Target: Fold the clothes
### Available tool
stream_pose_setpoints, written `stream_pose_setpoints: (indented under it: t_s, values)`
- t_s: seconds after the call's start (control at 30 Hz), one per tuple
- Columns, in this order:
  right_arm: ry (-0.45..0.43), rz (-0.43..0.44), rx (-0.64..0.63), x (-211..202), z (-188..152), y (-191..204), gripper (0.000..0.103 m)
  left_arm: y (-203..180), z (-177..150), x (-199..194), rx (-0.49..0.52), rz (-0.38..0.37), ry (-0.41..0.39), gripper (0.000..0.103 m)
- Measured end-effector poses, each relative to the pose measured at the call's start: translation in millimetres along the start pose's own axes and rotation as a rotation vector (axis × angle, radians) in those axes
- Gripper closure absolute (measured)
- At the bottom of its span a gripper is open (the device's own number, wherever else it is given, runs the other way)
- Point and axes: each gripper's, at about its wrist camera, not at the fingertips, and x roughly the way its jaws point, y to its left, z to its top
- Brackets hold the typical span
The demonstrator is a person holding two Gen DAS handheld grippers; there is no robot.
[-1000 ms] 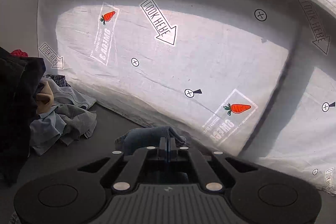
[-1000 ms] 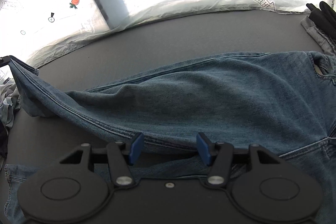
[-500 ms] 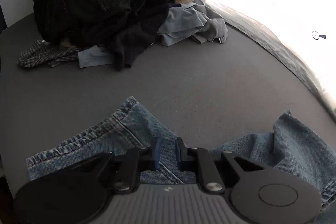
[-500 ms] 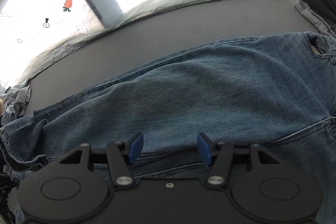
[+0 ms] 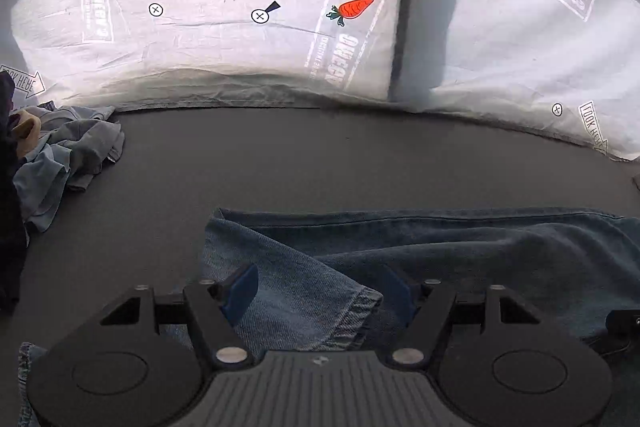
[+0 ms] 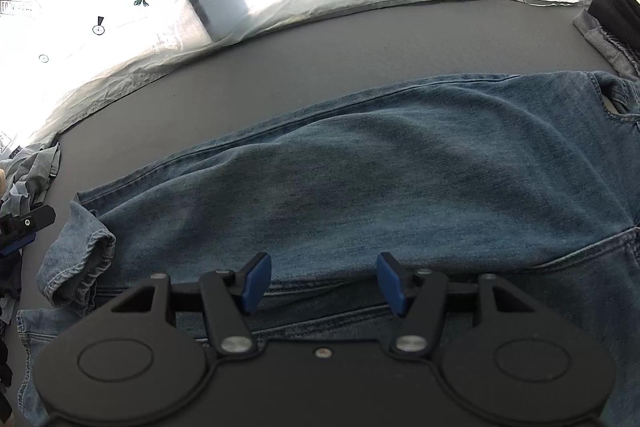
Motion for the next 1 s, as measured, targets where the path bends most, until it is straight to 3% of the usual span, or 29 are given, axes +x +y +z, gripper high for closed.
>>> stream_pose_setpoints:
  t_s: [0.13, 0.27, 0.3, 0.37, 0.4, 0.57, 0.7, 0.87, 1.0]
  values:
    - [-0.002, 0.0, 0.006, -1, -1, -4, 0.043, -29, -28, 20, 0.222, 0.105, 0.024, 0.034]
    - [0.005, -0.003, -0.001, 1, -1, -8, 0.043, -20, -36, 30, 0.249, 0.207, 0.011, 0.033]
    - [0.007, -0.003, 0.0, 2, -1, -9, 0.043, -15, -34, 30, 0.236, 0.216, 0.003, 0.036]
    - [0.01, 0.0, 0.003, 4, -1, -10, 0.043, -1, -29, 27, 0.201, 0.245, -0.014, 0.063]
    - [0.006, -0.005, -0.008, 5, -1, -9, 0.043, 7, -24, 25, 0.176, 0.253, -0.016, 0.085]
    - [-0.044, -0.074, -0.183, 14, 3, 5, 0.042, 56, -5, 15, -0.014, 0.335, -0.046, 0.087]
    - [-0.101, -0.075, -0.321, 30, 22, 21, 0.033, 96, 6, 12, -0.126, 0.396, -0.07, 0.087]
    - [-0.118, 0.021, -0.522, 73, 61, 70, 0.033, 137, 13, 13, -0.261, 0.374, -0.076, 0.087]
    - [-0.051, 0.154, -0.731, 122, 83, 122, 0.039, 151, 15, 16, -0.315, 0.37, -0.078, 0.087]
